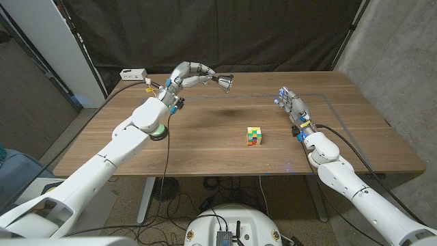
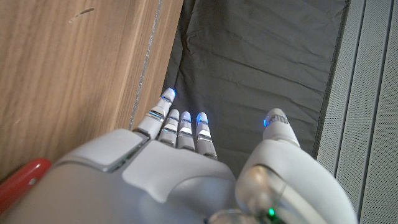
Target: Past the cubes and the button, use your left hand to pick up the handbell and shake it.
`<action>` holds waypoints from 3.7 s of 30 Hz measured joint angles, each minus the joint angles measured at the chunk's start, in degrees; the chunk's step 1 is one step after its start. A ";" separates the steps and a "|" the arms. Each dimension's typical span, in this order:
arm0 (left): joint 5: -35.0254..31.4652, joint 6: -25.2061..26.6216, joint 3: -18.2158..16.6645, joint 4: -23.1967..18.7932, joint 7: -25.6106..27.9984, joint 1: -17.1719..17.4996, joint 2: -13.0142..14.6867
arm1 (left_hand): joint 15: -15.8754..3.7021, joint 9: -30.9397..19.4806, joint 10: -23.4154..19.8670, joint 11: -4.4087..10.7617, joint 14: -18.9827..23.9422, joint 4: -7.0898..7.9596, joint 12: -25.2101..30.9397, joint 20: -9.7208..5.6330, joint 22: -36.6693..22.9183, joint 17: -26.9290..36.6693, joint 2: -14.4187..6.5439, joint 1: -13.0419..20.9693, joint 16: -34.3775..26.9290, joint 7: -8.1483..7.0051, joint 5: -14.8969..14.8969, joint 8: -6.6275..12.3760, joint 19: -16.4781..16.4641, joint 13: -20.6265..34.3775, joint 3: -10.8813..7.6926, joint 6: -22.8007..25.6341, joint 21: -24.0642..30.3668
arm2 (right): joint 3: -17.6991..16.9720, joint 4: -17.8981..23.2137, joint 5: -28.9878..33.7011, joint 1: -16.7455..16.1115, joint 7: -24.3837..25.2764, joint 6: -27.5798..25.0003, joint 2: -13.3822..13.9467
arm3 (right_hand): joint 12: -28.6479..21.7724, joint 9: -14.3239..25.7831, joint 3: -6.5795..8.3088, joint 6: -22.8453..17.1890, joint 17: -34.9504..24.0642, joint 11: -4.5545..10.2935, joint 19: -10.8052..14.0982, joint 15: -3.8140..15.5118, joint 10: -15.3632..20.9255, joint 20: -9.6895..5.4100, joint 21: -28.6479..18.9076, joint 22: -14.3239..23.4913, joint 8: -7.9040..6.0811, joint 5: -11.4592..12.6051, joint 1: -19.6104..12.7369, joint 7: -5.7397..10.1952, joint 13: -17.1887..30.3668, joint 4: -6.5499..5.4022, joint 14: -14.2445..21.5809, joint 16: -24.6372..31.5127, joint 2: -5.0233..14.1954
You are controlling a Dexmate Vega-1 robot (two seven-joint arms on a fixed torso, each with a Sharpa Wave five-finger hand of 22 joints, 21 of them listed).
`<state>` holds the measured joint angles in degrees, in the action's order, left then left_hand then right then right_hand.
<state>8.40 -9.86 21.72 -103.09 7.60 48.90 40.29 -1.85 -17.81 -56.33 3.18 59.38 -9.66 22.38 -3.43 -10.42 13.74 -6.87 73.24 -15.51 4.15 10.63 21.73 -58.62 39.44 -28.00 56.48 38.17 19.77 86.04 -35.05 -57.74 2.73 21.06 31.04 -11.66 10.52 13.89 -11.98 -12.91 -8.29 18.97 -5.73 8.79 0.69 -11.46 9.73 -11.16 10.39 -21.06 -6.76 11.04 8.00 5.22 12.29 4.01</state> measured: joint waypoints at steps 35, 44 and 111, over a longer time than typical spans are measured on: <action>-71.12 45.09 15.48 -20.17 -15.91 -3.37 13.58 | -0.23 -0.01 0.17 0.52 -0.22 0.31 -0.55 0.49 0.00 0.28 0.01 -0.01 0.06 -0.30 0.18 0.00 1.15 0.53 -0.17 0.02 0.43 | -0.15 -0.05 -0.99 -0.52 -1.58 0.73 0.31 | 0.00 0.00 0.00 0.00 0.00 0.00 0.08 0.00 0.00 -0.08 0.00 0.00 0.00 0.00 0.00 0.00 0.00 0.00 0.00 0.00 0.00; -87.43 45.10 13.82 -18.72 -24.40 -1.20 12.03 | -0.54 0.00 0.45 0.84 -0.54 0.41 -0.60 0.29 0.00 0.43 0.02 -0.02 0.22 -1.01 0.15 0.00 1.36 1.05 -0.06 0.10 0.88 | -0.11 -0.60 -1.38 -0.26 -2.08 0.59 0.21 | 0.00 0.00 0.00 0.01 0.00 0.00 0.07 0.00 0.00 -0.08 0.00 0.00 0.00 0.00 0.00 0.00 0.00 0.00 0.00 0.00 0.00; -40.56 26.65 -2.73 -14.51 -15.45 0.95 5.66 | -0.62 -0.96 -0.90 1.14 -0.61 -0.22 -2.54 -0.02 0.00 0.55 0.37 -0.54 -0.19 -0.63 0.45 0.45 2.25 2.47 -0.71 -0.21 2.99 | 0.21 1.13 0.01 -0.52 0.59 -0.33 0.19 | 0.00 0.00 0.00 -0.18 0.00 0.00 0.28 -0.10 0.00 -0.29 0.00 0.00 0.00 0.00 -0.15 0.19 0.00 0.00 0.10 0.00 0.15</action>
<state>-32.16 16.79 18.99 -117.60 -7.86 49.86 45.95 -2.47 -18.77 -57.24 4.33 58.77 -9.88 19.84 -3.44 -10.42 14.28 -6.49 72.71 -15.70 3.52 11.08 22.18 -56.38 41.91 -28.71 56.27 41.16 19.98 87.17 -35.05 -58.26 3.32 20.73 31.23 -11.66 10.52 13.89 -12.16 -12.91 -8.29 19.26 -5.83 8.79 0.40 -11.46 9.72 -11.17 10.39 -21.21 -6.56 11.04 8.00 5.32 12.29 4.16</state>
